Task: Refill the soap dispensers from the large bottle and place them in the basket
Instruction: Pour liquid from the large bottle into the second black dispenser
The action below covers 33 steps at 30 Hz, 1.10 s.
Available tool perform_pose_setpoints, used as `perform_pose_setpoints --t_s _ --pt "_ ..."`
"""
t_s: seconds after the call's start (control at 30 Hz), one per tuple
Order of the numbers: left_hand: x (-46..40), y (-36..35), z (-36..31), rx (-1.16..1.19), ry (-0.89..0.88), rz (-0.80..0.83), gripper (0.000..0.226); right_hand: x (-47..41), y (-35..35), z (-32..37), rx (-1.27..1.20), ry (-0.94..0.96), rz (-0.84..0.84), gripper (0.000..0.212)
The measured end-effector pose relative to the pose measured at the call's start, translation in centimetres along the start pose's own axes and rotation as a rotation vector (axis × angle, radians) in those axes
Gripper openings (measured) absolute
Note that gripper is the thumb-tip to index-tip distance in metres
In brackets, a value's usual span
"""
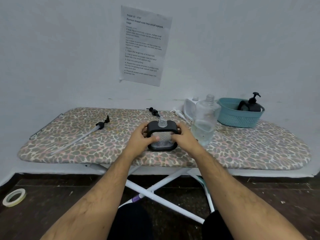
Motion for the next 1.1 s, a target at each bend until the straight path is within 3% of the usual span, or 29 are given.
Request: perform_pose_setpoints --t_s 0.17,0.37,0.9,1.1 --pt "-0.7 -0.8 -0.2 -0.018 0.02 -0.009 0.063 -0.2 0.4 0.0 0.037 -0.019 -0.014 0.055" --pt "-1.5 -1.5 0.2 -0.054 0.033 -0.011 0.06 -0.6 0.6 0.2 0.14 -0.003 0.001 0.053" --pt "-1.4 -1.8 0.3 -0.053 0.037 -0.033 0.071 0.2 2.7 2.7 0.251 0.044 0.02 0.071" --pt "-1.1 -2.3 -0.2 -0.058 0.037 -0.07 0.069 0.9 3.8 4.7 0.226 0.174 -0.123 0.049"
Point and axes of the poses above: each hand's wrist, its own x-axis away from the middle knuckle, its own y-axis out of the back of the hand, z = x × y, the point moved 1 cm from there along -x, towards the middle knuckle, and after that the axes turned 11 degrees about y, right-handed, at the moved point
